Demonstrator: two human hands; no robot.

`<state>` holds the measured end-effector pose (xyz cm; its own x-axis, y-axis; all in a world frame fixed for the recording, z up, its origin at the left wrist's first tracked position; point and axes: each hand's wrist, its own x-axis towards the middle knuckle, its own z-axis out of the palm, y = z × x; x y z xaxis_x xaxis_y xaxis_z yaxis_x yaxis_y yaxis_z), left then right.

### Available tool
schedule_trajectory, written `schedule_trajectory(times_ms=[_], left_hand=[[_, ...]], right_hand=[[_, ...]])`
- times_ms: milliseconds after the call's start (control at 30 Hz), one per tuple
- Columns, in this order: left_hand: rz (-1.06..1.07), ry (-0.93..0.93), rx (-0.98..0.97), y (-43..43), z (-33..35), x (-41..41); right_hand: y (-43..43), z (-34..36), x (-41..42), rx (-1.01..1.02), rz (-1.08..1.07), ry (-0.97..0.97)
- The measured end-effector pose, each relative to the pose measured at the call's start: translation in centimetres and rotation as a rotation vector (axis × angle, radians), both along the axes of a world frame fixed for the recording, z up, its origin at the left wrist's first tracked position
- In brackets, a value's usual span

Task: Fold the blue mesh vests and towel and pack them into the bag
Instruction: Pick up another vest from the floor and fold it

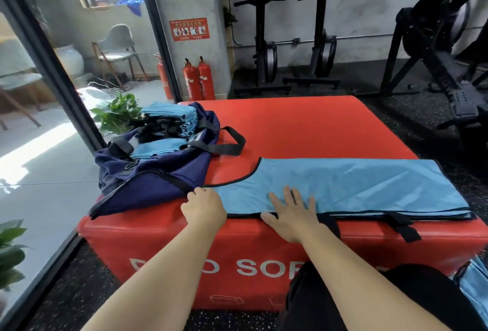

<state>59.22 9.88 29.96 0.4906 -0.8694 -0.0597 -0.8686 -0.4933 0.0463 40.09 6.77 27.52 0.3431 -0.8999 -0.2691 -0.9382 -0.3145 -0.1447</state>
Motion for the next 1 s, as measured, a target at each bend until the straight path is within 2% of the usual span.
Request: schedule_trajectory(times_ms=[100,233,367,467,567,633,833,1000], left_hand=[[0.12,0.098,0.012,-0.3,0.2,0.6],[0.208,0.35,0.025,-1.1,0.8,1.5],[0.218,0.353,0.011,-1.4,1.0,1.2],[0.17,0.435,-0.16,-1.7,0.8,1.7],[0.125,0.66,-0.348,-1.7,0.6,2.7],[0.057,0.749,-0.398,-1.4,0.4,3.3],[-0.286,0.631,-0.239,-0.7,-0.5,4.9],[-0.336,0.616,-0.167,-0.3,-0.2,6.0]], right_hand=[[0.3,-0.5,0.0,-0.007,0.02,0.025],[0.2,-0.5,0.1,-0.003,0.035,0.044],[0.1,-0.4,0.0,0.011,0.039,0.059],[0.1,-0.3,0.0,0.012,0.038,0.062],[0.2,-0.4,0.0,0.007,0.036,0.063],[0.2,-0.4,0.0,0.011,0.031,0.054],[0.3,-0.5,0.0,0.002,0.023,0.059],[0.3,-0.4,0.1,0.005,0.02,0.073]])
